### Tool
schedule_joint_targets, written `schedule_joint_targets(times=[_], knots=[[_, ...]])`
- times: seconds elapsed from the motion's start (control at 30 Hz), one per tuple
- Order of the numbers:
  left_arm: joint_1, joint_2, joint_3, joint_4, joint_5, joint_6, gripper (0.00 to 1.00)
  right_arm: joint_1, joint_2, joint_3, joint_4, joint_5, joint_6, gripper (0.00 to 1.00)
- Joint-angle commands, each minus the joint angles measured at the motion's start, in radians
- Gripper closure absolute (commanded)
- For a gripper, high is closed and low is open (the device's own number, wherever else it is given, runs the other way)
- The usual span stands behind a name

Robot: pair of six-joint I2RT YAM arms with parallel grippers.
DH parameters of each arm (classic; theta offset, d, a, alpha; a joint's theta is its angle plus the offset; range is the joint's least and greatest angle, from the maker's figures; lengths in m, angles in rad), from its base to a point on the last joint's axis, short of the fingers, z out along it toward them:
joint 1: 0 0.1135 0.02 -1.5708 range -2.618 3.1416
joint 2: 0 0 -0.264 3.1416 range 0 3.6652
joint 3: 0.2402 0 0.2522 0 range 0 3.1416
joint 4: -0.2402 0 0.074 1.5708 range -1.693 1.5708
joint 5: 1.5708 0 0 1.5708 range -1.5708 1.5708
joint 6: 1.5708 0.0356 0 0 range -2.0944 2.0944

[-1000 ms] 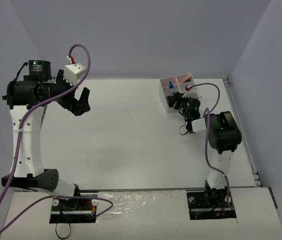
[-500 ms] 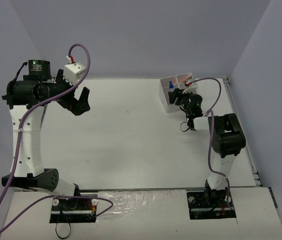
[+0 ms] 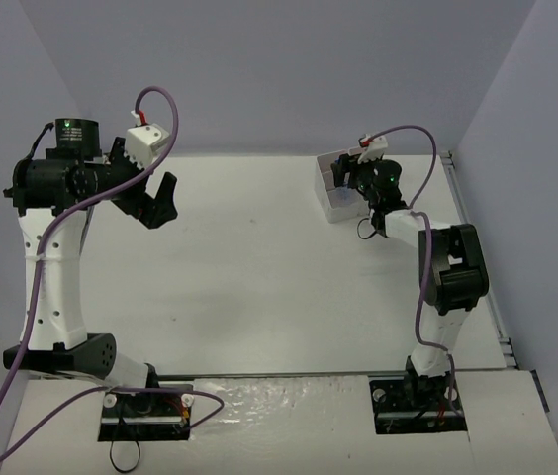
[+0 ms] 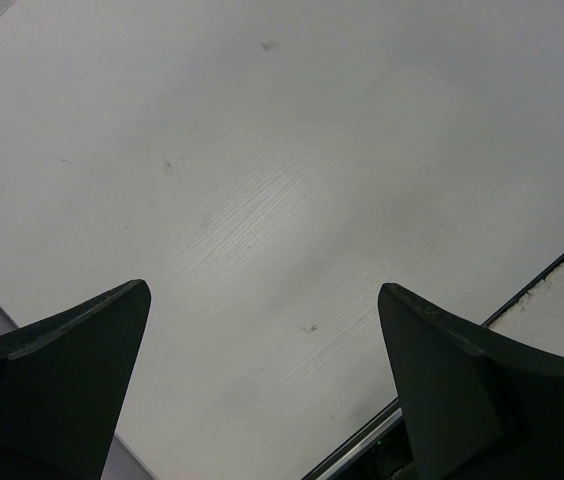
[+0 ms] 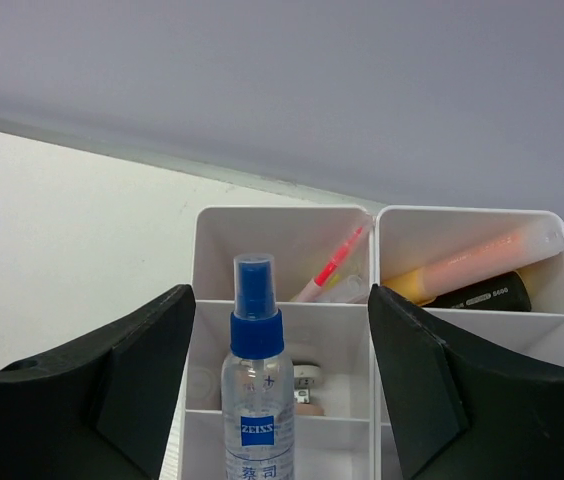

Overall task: Sort the stationery into containers
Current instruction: Place the stationery in the storage box.

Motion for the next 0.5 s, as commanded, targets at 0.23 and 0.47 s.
schedule_joint_targets(times=[0.23,0.47], knots=[[0.006,-0.012,0.021,-0.108,0.007,0.013,0.03,0.000,0.008,0.173,-0.217,-0.062,-0.080,0.34],[0.008,-0.019,0.008,-0.110,-0.006,0.018,0.03,0.000,0.047,0.231,-0.273,-0.080,-0.071,0.36]])
